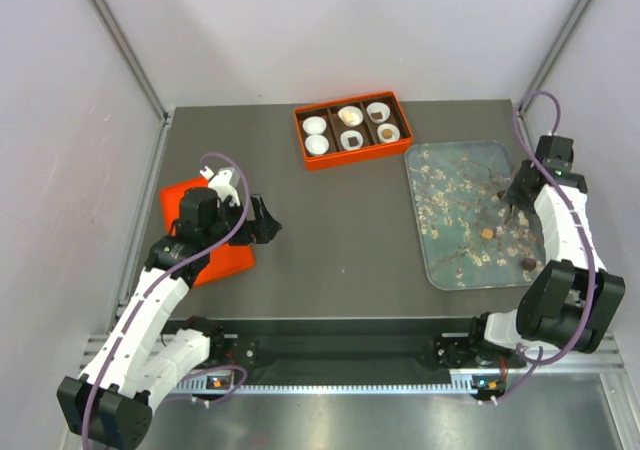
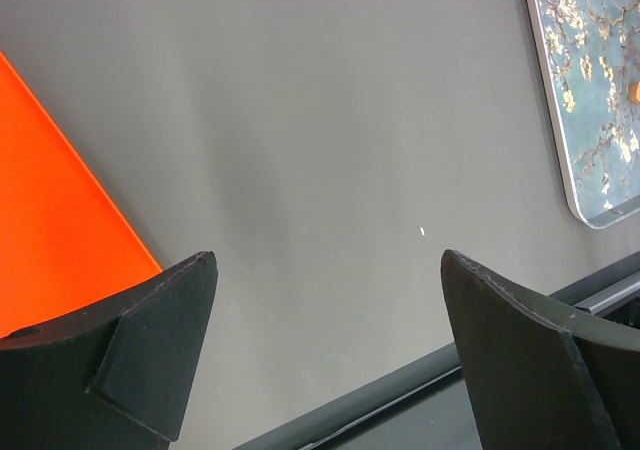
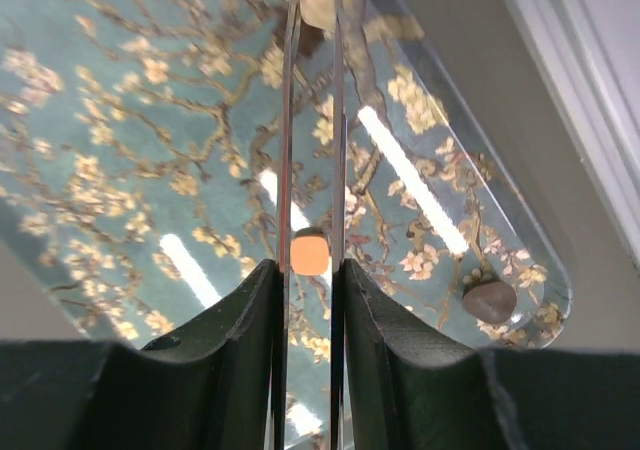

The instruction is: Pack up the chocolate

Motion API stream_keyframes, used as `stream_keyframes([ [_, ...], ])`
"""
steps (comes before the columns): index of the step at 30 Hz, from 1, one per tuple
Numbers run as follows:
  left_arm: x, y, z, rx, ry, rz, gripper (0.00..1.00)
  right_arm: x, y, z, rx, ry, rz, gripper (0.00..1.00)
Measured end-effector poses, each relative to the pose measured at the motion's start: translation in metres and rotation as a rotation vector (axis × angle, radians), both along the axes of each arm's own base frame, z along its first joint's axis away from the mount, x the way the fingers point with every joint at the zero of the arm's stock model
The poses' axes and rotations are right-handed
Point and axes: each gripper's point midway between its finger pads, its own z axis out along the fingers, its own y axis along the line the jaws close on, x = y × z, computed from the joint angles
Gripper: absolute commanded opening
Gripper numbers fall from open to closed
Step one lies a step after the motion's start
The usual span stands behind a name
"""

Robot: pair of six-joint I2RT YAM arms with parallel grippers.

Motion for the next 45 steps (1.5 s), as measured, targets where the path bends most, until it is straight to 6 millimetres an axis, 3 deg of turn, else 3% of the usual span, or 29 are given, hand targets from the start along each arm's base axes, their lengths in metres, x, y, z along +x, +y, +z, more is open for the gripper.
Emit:
stream_keyframes([
  [6, 0.0, 0.001, 0.0, 0.002, -0.001, 0.003, 0.98, 0.016, 0.004, 0.054, -0.01, -0.115, 0.011, 0.27],
  [9, 0.001, 0.002, 0.0, 0.006, -0.002, 0.009, 0.98, 0.029, 0.02, 0.079, -0.004, -0.176, 0.043, 0.27],
  [11, 0.001, 0.003, -0.001, 0.011, -0.002, 0.016, 0.98, 0.039, 0.044, 0.093, -0.003, -0.211, 0.097, 0.27],
  [17, 0.003, 0.005, -0.002, 0.02, -0.002, 0.03, 0.98, 0.069, 0.166, 0.12, 0.047, -0.295, 0.379, 0.27],
  [21, 0.004, 0.009, -0.002, 0.032, -0.008, 0.049, 0.98, 0.089, 0.249, 0.114, 0.065, -0.302, 0.54, 0.28],
  [25, 0.004, 0.013, 0.001, 0.04, -0.021, 0.068, 0.98, 0.115, 0.324, 0.095, 0.062, -0.294, 0.669, 0.28],
  [30, 0.005, 0.016, 0.001, 0.048, -0.025, 0.081, 0.98, 0.14, 0.382, 0.065, 0.041, -0.294, 0.768, 0.31],
  [37, 0.006, 0.017, 0.0, 0.053, -0.024, 0.088, 0.98, 0.159, 0.413, 0.038, 0.003, -0.297, 0.843, 0.31],
  [45, 0.006, 0.017, -0.001, 0.055, -0.019, 0.088, 0.98, 0.166, 0.423, 0.016, -0.01, -0.289, 0.881, 0.31],
])
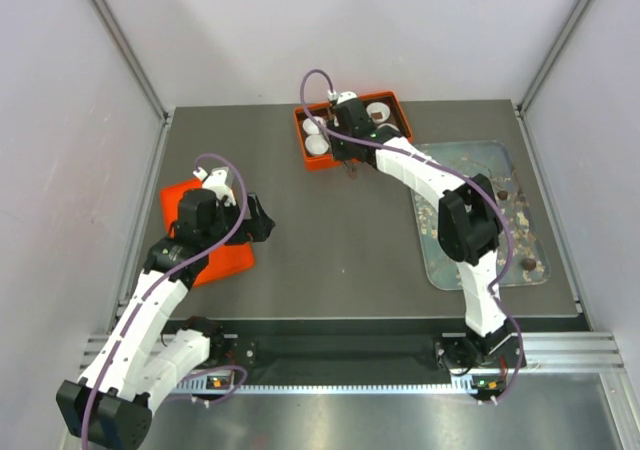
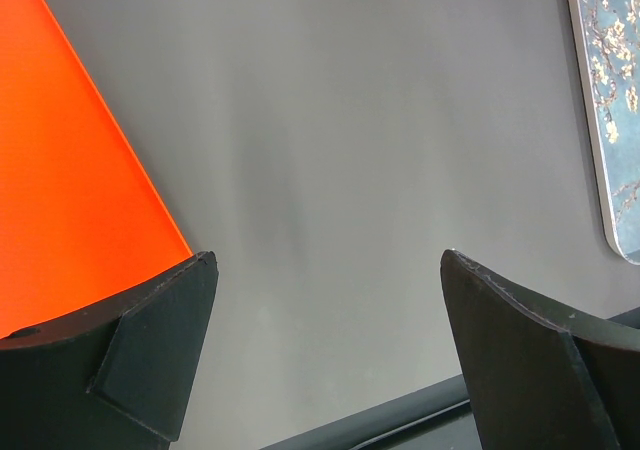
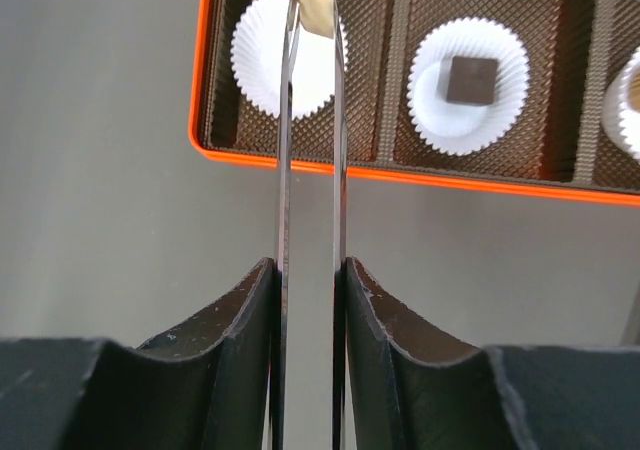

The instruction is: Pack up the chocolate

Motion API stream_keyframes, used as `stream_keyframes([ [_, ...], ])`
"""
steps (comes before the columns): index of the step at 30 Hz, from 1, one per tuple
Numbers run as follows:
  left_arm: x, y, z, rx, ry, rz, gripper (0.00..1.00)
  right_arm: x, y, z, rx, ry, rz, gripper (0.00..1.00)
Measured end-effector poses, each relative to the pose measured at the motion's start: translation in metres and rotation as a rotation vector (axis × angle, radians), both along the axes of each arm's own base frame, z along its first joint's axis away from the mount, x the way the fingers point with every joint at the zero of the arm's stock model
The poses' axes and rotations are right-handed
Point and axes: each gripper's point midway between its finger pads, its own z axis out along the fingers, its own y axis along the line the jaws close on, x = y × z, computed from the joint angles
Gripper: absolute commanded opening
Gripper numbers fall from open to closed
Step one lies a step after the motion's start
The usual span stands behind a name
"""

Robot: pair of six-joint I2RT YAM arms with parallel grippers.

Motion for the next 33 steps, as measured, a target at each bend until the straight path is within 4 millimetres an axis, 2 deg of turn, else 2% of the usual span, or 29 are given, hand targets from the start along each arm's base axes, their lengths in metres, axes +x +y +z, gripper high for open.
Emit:
stream_keyframes([
  [5, 0.0, 0.0, 0.0, 0.0, 0.0, 0.0, 0.98, -0.003, 0.006, -0.013, -0.013, 0.02, 0.015, 0.32],
  [17, 0.0, 0.0, -0.002, 0.002, 0.007, 0.0, 0.98, -0.004, 0.011, -0.016, -0.01, 0.019, 0.025, 0.35],
  [26, 0.001, 0.0, -0.003, 0.003, 0.01, 0.0, 0.98, -0.001, 0.013, -0.031, -0.02, 0.033, 0.026, 0.38],
  [33, 0.001, 0.0, -0.003, 0.003, 0.011, 0.0, 0.98, -0.001, 0.013, -0.033, -0.03, 0.03, 0.03, 0.38],
])
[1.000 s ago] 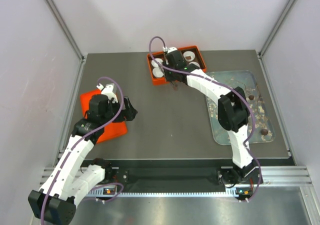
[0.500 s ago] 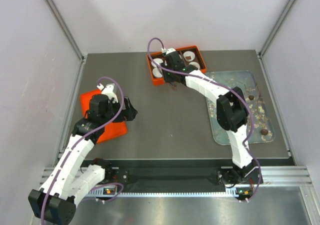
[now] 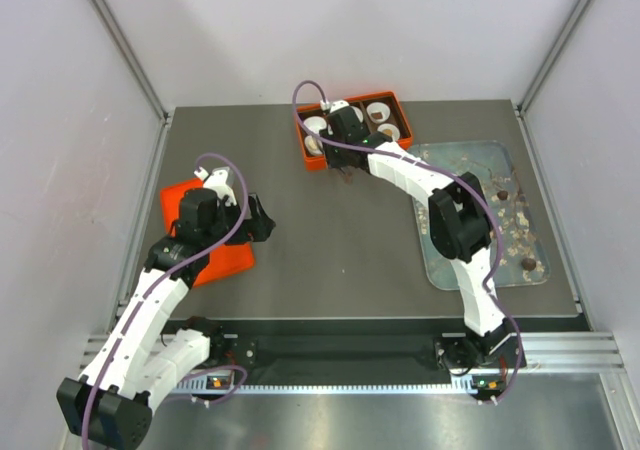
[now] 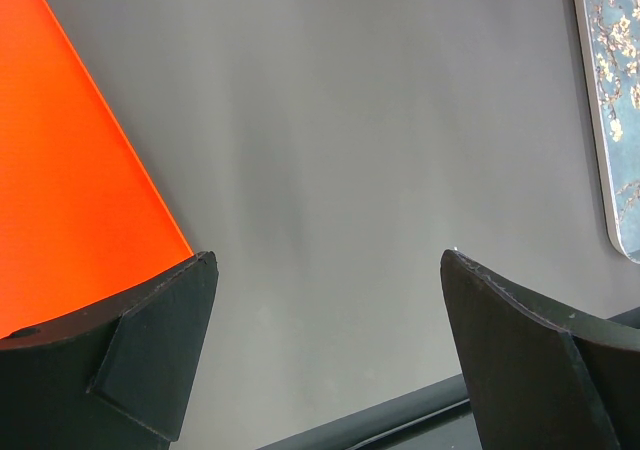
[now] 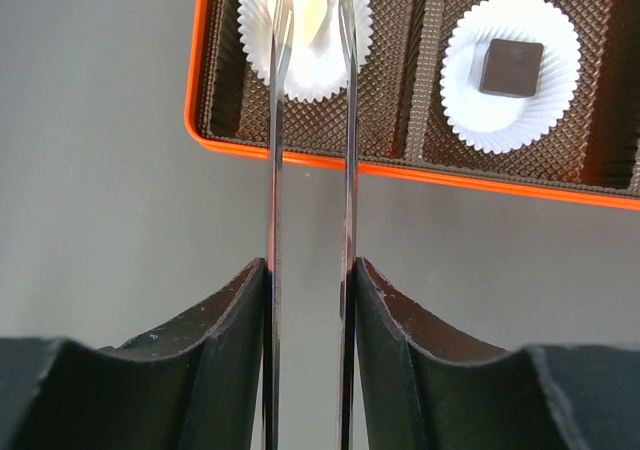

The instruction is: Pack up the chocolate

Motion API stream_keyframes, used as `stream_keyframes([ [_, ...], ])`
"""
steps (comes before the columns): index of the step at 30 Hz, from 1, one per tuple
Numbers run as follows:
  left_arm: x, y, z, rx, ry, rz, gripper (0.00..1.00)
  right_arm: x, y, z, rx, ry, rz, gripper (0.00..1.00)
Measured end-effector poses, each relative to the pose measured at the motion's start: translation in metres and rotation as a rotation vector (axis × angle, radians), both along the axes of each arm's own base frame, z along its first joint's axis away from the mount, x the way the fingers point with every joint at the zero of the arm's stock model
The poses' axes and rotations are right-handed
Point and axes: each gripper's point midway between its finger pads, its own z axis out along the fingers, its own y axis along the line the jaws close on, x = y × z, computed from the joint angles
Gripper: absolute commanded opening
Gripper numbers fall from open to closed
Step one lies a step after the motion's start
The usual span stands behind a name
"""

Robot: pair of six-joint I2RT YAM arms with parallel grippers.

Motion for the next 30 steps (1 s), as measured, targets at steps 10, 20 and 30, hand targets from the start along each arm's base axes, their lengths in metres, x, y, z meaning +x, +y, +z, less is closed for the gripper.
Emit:
stream_keyframes([
  [10, 0.0, 0.0, 0.0, 0.0, 0.0, 0.0, 0.98, 0.002, -0.003, 0.002, -0.031, -0.023, 0.011, 0.37],
  [20, 0.0, 0.0, 0.0, 0.0, 0.0, -0.001, 0.98, -0.012, -0.019, 0.079, 0.026, -0.141, -0.01, 0.36],
  [30, 0.0, -0.001, 0.0, -0.003, 0.0, -0.005, 0.98, -0.075, -0.126, 0.107, 0.057, -0.138, -0.226, 0.37],
])
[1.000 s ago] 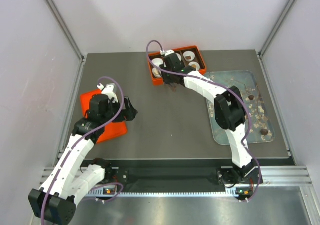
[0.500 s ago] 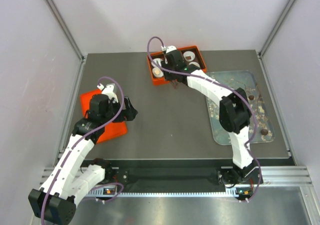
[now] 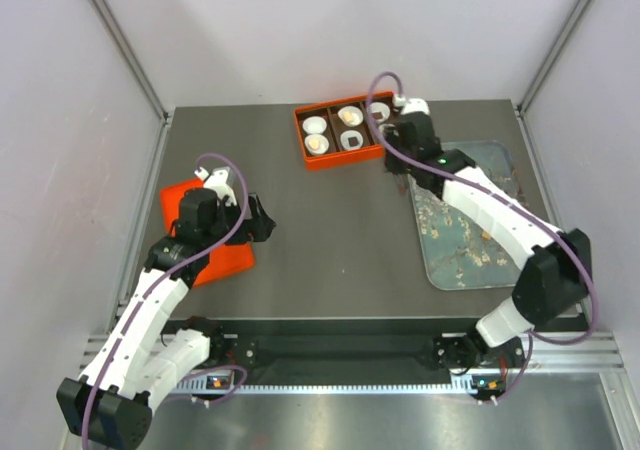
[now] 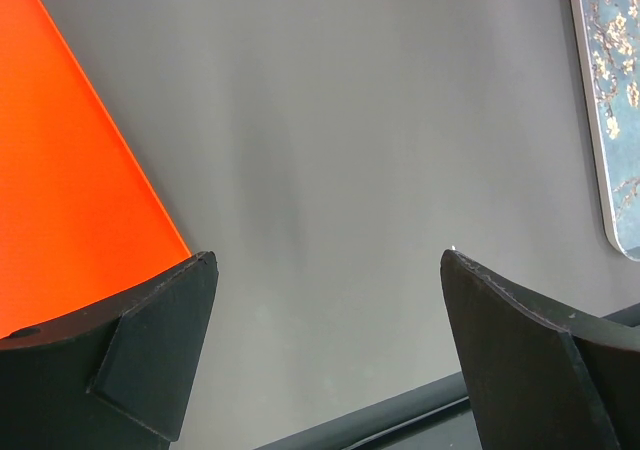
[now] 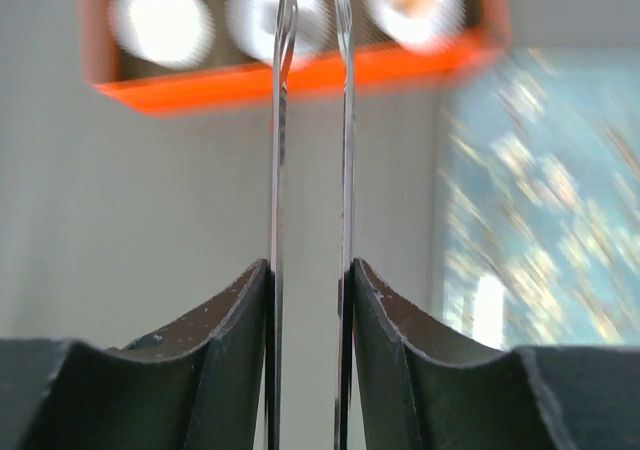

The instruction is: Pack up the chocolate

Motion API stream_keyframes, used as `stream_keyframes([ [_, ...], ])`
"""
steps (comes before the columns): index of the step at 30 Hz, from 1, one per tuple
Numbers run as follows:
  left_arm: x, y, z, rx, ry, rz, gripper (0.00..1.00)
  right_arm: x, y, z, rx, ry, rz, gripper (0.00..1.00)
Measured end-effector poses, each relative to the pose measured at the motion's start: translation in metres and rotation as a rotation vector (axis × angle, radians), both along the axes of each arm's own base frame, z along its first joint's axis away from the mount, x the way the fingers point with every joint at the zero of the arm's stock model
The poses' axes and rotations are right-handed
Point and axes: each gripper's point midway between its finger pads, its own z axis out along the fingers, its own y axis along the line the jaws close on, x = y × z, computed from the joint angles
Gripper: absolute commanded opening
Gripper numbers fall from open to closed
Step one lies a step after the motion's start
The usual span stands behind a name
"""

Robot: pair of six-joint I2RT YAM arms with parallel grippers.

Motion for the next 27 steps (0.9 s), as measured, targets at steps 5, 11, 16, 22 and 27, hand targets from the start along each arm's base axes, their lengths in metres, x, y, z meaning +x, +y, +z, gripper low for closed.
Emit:
stream_keyframes([
  [5, -0.001, -0.002, 0.001, -0.009, 0.002, -0.013, 0.98, -0.031, -0.095, -0.044, -0.019, 0.125, -0.216, 0.36],
  [11, -0.002, -0.004, 0.001, -0.015, 0.001, -0.021, 0.98, -0.086, -0.181, -0.061, -0.018, 0.198, -0.44, 0.37],
  [16, -0.003, -0.006, 0.003, -0.022, -0.004, -0.031, 0.98, -0.107, -0.234, -0.051, -0.007, 0.183, -0.595, 0.38],
  [22, -0.004, -0.007, 0.003, -0.027, -0.003, -0.038, 0.98, -0.115, -0.277, -0.059, -0.01, 0.222, -0.709, 0.4],
  [27, -0.004, -0.007, 0.004, -0.029, -0.002, -0.041, 0.98, -0.112, -0.287, -0.076, 0.012, 0.283, -0.725, 0.42],
])
